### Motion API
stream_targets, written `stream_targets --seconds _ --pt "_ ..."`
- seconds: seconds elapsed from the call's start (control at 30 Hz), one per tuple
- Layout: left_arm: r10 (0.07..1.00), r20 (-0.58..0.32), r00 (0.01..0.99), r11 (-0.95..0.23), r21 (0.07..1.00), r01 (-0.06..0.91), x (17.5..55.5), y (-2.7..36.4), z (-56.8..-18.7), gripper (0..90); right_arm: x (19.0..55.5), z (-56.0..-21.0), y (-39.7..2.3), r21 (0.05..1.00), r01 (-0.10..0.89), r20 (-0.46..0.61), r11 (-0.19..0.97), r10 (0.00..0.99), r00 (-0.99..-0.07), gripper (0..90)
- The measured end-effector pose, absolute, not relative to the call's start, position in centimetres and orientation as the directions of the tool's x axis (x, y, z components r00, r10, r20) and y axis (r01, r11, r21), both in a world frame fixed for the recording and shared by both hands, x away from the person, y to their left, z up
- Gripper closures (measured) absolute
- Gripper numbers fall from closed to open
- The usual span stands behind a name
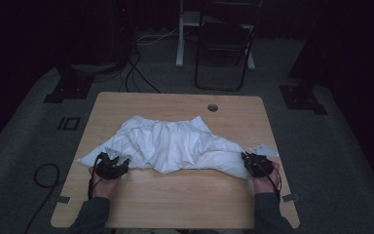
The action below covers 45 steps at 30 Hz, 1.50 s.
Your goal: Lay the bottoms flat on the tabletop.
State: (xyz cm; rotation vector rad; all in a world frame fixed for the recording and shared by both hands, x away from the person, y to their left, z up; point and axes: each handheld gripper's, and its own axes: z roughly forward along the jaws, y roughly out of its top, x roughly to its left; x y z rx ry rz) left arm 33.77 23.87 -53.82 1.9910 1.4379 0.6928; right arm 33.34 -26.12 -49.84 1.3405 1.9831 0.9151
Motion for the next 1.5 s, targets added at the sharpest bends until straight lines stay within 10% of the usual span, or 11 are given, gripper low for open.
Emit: stream_targets --seconds 0.13,0.37,1.17,1.37,1.5 --pt "0.953 0.071 0.294 -0.255 0.710 0.656 33.7 23.4 -53.7 51.3 34.0 -49.9 -27.1 0.780 0.581 -0.069 0.232 0.955 -0.288 83.1" --pt "0.949 0.025 0.314 -0.223 0.759 0.612 33.1 23.7 -51.4 45.5 33.0 -48.3 -26.3 0.834 0.524 0.031 0.171 0.935 -0.354 47.0" --pt "0.944 -0.028 0.327 -0.201 0.739 0.643 39.6 17.8 -50.3 27.6 39.0 -48.2 -16.9 0.802 0.556 0.071 0.221 0.888 -0.455 31.5" --pt "0.944 -0.035 0.327 -0.213 0.691 0.691 40.2 16.8 -52.0 50.3 40.0 -50.3 -15.9 0.742 0.622 0.079 0.250 0.889 -0.452 34.9" --pt "0.936 -0.039 0.351 -0.227 0.695 0.682 39.8 17.1 -51.6 72.8 40.1 -51.6 -15.7 0.693 0.662 0.077 0.283 0.885 -0.459 54.6"
